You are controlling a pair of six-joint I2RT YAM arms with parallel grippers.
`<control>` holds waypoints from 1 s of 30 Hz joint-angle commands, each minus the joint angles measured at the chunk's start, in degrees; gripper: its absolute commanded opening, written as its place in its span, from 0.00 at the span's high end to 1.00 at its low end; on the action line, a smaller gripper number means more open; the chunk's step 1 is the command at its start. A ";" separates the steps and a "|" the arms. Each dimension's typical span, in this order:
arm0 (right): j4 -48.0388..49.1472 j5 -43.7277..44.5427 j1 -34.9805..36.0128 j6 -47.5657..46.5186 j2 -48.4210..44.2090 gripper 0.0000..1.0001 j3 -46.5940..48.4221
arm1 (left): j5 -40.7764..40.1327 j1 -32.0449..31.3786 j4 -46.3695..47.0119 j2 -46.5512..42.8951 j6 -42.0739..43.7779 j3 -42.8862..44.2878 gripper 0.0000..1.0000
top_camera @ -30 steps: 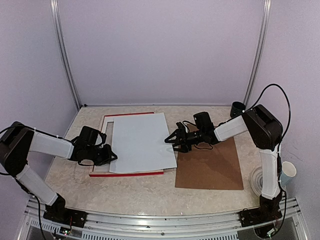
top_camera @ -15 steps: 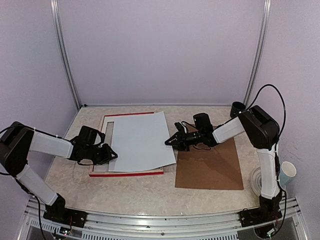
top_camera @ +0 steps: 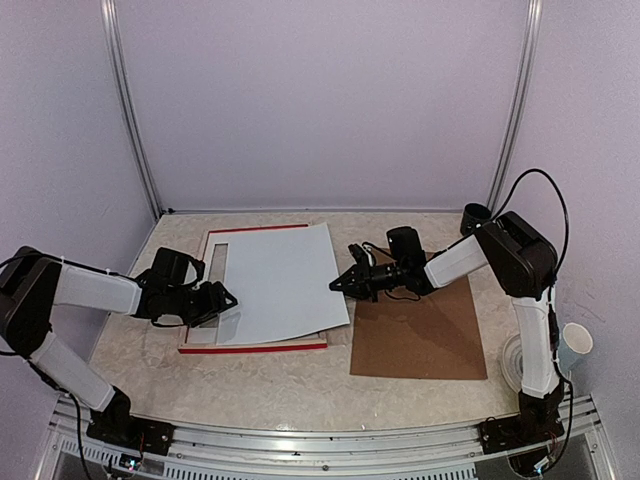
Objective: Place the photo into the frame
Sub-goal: Pass from the left arm to the right, then place the photo on the mat board.
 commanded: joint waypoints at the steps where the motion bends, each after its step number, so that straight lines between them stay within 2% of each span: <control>1: 2.32 -0.58 0.65 -0.72 0.68 0.90 -0.28 | -2.03 1.23 -1.69 -3.69 0.05 0.70 0.20; 5: 2.02 -0.20 0.74 -2.40 0.32 0.93 -0.18 | -4.35 2.95 -1.62 -6.37 -1.16 0.37 0.13; 16: -2.71 1.19 1.16 -9.56 -1.11 0.97 1.16 | -8.61 9.41 2.95 -6.44 -4.65 -0.71 0.09; 30: 3.05 -0.15 1.65 -3.40 -1.19 0.96 2.59 | -7.53 12.89 10.74 1.41 -5.30 -1.85 0.10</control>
